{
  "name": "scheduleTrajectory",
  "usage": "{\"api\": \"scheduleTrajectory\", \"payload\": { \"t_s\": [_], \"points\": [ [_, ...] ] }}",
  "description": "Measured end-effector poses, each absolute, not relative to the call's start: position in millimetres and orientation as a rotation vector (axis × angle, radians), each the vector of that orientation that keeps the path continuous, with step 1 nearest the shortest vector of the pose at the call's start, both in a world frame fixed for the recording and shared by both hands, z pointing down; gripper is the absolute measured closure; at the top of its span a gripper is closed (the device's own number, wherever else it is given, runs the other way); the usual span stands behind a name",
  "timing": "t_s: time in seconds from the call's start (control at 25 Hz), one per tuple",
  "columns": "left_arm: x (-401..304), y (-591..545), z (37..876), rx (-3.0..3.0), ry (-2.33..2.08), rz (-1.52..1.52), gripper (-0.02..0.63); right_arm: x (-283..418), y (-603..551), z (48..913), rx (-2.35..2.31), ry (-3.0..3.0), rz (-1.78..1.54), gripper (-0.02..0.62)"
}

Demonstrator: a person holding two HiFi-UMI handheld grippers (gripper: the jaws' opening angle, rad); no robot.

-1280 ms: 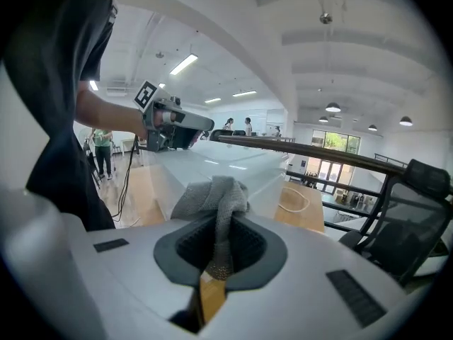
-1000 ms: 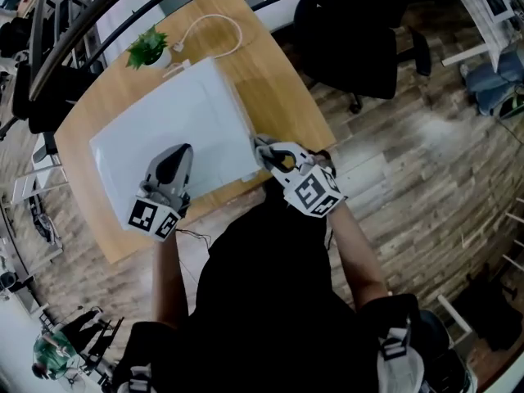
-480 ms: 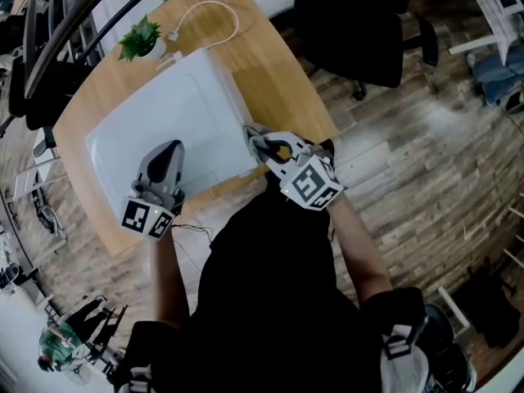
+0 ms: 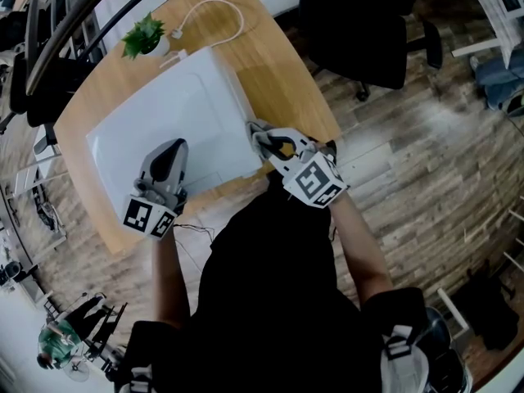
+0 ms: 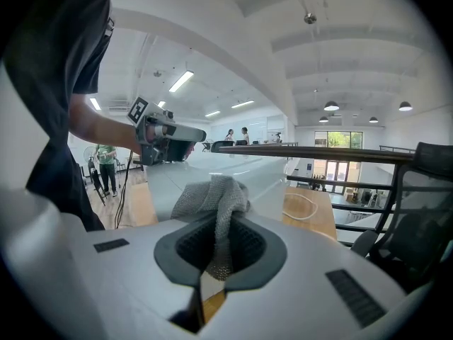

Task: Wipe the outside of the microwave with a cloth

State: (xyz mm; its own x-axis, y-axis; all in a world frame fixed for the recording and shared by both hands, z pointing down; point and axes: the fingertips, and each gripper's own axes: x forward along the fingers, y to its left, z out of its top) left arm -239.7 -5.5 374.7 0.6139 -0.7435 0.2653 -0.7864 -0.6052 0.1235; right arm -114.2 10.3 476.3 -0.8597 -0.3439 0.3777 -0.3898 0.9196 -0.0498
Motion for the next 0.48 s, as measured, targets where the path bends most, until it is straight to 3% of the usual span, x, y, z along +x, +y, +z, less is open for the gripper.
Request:
{"api": "scheduleTrajectory", "payload": {
  "t_s": [0.48],
  "points": [
    [-240.9,-5.9,376.0,2.611,-1.261,0.276,0.604,-121.0,-7.3,478.2,0.502,-2.708,0.137,0.580]
  ]
}}
